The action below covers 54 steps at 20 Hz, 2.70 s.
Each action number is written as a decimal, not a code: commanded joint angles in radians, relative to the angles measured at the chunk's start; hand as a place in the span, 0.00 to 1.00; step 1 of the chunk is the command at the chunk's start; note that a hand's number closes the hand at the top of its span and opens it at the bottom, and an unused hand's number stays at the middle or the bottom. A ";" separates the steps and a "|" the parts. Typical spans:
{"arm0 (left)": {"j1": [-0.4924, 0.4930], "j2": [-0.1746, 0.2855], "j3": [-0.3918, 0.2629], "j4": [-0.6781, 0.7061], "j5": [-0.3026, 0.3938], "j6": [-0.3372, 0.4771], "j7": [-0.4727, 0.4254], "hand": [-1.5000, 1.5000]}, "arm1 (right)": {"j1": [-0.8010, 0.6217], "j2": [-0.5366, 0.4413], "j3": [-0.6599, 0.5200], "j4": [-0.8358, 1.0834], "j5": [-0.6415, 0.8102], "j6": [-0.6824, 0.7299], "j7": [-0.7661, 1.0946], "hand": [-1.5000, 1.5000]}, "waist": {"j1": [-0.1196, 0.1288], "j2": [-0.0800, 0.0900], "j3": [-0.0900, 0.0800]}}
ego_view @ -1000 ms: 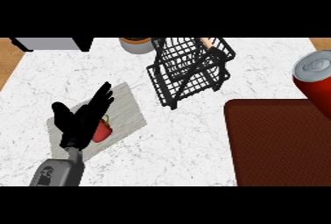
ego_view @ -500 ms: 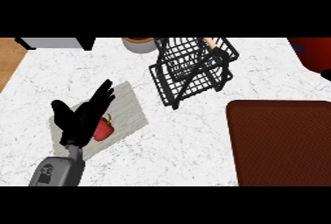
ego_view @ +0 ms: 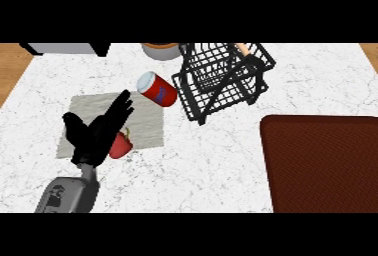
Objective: Pick the can from the tray and place it in the tiered basket
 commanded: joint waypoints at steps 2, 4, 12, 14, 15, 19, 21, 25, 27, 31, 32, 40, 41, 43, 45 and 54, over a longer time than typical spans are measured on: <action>-0.031 -0.029 -0.019 -0.016 -0.019 0.034 0.059 0.50 | -0.058 0.101 0.053 0.214 0.099 -0.111 -0.108 1.00 | -0.002 0.001 0.001; 0.027 0.003 0.004 -0.026 -0.018 0.008 0.006 0.50 | -0.081 0.118 0.014 0.261 0.072 -0.121 -0.140 1.00 | -0.006 -0.001 0.001; 0.020 -0.063 -0.044 -0.016 -0.050 0.039 -0.002 0.50 | -0.170 0.274 0.026 0.597 0.160 -0.321 -0.303 1.00 | 0.003 0.004 0.001; 0.006 -0.042 -0.017 0.012 -0.027 0.015 -0.008 0.50 | -0.119 0.353 -0.035 0.565 0.080 -0.380 -0.291 1.00 | 0.001 0.005 0.001; -0.011 0.009 0.026 0.015 0.010 -0.032 -0.006 0.50 | -0.146 0.375 -0.073 0.607 0.053 -0.419 -0.324 1.00 | 0.021 0.013 0.001; -0.012 -0.018 0.008 -0.006 -0.005 -0.008 0.005 0.50 | -0.219 0.422 -0.102 0.750 0.017 -0.423 -0.442 0.00 | 0.019 0.009 0.001; -0.045 -0.015 0.005 0.021 0.001 -0.027 0.019 0.50 | -0.258 0.456 -0.107 0.796 -0.003 -0.443 -0.495 0.00 | 0.022 0.011 0.001; -0.035 -0.002 0.031 0.066 -0.005 -0.035 -0.031 0.50 | -0.273 0.459 -0.101 0.872 -0.035 -0.460 -0.641 0.00 | 0.013 0.009 0.000; -0.072 -0.013 0.025 0.053 -0.015 -0.015 -0.005 0.50 | -0.352 0.460 -0.127 0.881 -0.058 -0.506 -0.632 0.00 | 0.017 0.009 0.000; -0.037 -0.011 0.023 0.007 -0.010 -0.010 0.031 0.50 | -0.355 0.460 -0.155 0.908 -0.031 -0.671 -0.670 0.00 | 0.007 0.004 0.001; 0.017 -0.015 0.017 -0.030 0.004 -0.017 0.034 0.50 | -0.340 0.459 -0.157 0.911 -0.016 -0.702 -0.668 0.00 | 0.006 0.001 0.001; 0.024 -0.023 0.037 0.015 -0.014 -0.002 -0.032 0.50 | -0.229 0.253 -0.263 0.829 -0.094 -0.647 -0.536 0.00 | -0.037 -0.007 0.002; 0.034 0.008 0.042 0.010 -0.001 -0.039 -0.018 0.50 | -0.179 0.221 -0.260 0.805 -0.099 -0.604 -0.565 0.00 | -0.038 -0.008 0.002; 0.065 0.023 0.054 -0.045 0.024 -0.054 -0.002 0.50 | -0.128 0.140 -0.284 0.824 -0.124 -0.518 -0.614 0.00 | -0.023 -0.005 0.002; 0.028 -0.022 0.032 -0.022 -0.027 0.019 0.014 0.50 | -0.108 0.082 -0.276 0.730 -0.156 -0.398 -0.544 0.00 | -0.043 -0.011 0.002; 0.050 0.005 0.058 -0.059 0.003 -0.009 0.024 0.50 | 0.131 -0.290 -0.412 0.665 -0.358 0.125 -0.638 0.00 | -0.049 -0.010 0.003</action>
